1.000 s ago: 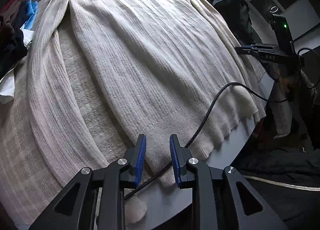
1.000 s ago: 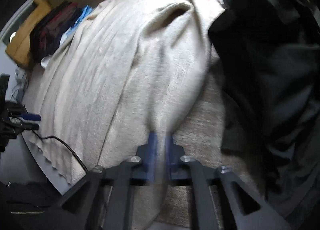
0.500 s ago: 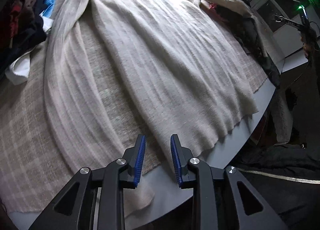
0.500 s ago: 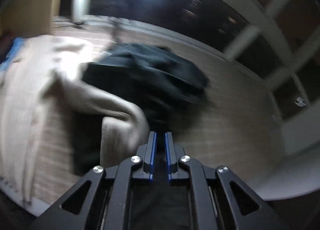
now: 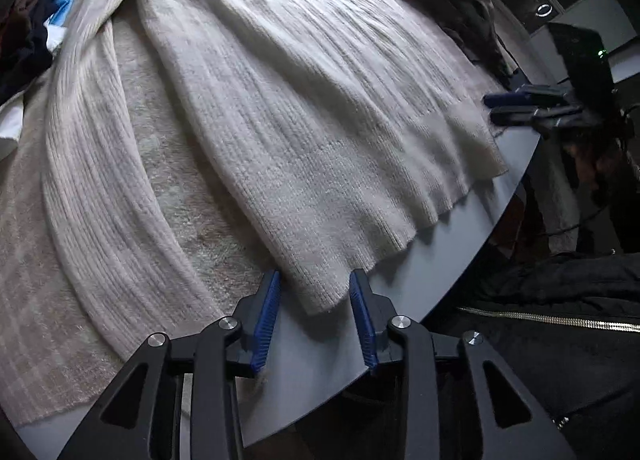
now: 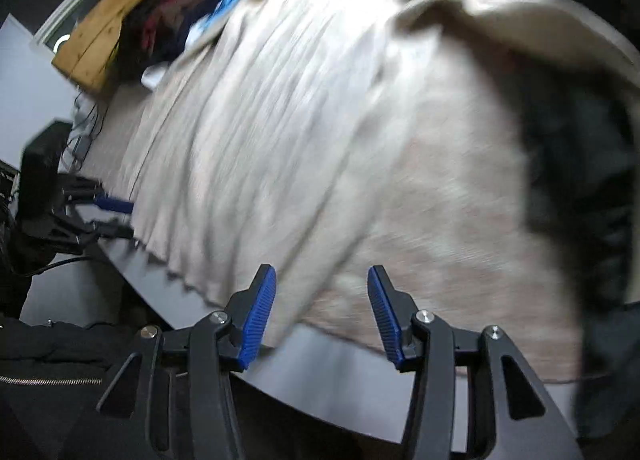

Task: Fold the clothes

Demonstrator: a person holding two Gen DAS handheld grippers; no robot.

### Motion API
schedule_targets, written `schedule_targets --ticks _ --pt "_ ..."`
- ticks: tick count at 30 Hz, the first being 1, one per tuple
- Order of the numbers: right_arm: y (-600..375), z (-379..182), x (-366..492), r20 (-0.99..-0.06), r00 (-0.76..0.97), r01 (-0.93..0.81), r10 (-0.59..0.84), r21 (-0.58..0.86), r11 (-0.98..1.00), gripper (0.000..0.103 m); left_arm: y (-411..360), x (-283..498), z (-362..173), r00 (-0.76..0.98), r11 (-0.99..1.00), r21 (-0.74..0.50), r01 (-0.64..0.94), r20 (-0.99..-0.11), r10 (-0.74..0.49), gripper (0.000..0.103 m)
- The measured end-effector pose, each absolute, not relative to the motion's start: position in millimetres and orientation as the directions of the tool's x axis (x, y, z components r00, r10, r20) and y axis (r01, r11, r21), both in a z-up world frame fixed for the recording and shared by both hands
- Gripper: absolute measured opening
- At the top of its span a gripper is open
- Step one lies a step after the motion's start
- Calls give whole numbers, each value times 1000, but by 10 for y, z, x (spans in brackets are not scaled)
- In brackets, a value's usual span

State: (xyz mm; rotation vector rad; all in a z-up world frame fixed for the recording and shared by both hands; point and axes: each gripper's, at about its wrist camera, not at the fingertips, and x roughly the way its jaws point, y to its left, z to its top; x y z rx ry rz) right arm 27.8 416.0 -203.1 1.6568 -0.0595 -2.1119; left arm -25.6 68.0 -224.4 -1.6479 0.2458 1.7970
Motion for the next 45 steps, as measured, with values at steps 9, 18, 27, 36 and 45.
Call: schedule_targets --ticks 9,18,27,36,45 --pt "4247 -1926 244 -866 -239 338 -440 351 -873 7 588 -392 -1950 -44 -742 -289 -604 -918 393 3" --pt "4653 -1697 126 -898 -353 214 -263 196 -957 7 713 -267 -1857 -67 -724 -250 -643 -923 379 16" --pt "4571 -1911 65 -914 -317 223 -254 189 -956 7 942 -209 -2140 2 -746 -315 -586 -922 388 26" --pt "4465 -1983 124 -918 -297 261 -261 185 -947 7 1267 -390 -2223 -40 -826 -290 -483 -935 352 35" --pt "4486 -2016 220 -905 -285 261 -317 245 -934 10 842 -398 -1952 -131 -856 -278 -435 -921 366 5"
